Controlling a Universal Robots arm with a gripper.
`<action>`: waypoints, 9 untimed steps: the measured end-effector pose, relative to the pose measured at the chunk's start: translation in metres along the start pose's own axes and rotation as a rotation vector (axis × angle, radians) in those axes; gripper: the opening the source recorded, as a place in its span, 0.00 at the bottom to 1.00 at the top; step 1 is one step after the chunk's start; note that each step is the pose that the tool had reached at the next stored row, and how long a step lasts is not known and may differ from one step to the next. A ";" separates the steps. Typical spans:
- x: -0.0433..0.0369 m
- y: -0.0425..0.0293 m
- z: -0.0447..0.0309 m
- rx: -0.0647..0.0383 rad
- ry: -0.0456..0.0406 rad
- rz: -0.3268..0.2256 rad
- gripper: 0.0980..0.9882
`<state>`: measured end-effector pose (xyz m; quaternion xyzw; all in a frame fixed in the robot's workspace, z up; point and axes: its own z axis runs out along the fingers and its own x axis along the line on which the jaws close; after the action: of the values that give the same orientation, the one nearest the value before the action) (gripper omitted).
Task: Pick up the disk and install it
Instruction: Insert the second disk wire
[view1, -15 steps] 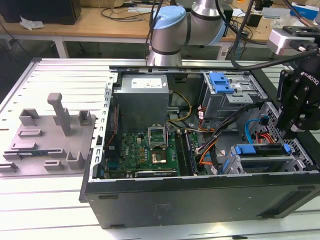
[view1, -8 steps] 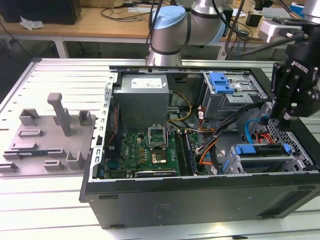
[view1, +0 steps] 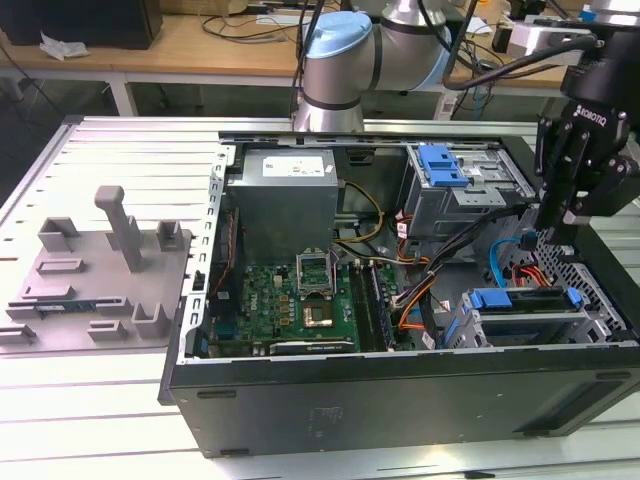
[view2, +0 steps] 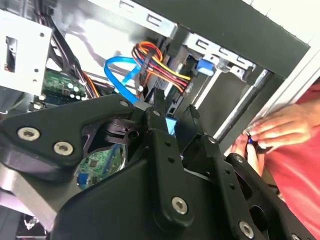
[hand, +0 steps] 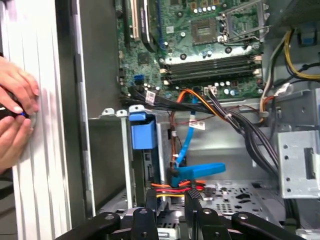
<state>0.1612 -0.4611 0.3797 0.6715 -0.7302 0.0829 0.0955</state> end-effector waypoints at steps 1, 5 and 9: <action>0.0001 0.0019 0.0001 -0.001 0.0030 0.000 0.30; 0.0002 0.0083 0.0009 -0.002 0.0205 0.004 0.30; -0.0002 0.0103 0.0025 -0.004 0.0347 0.018 0.30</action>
<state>0.1509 -0.4606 0.3773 0.6631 -0.7346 0.0938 0.1088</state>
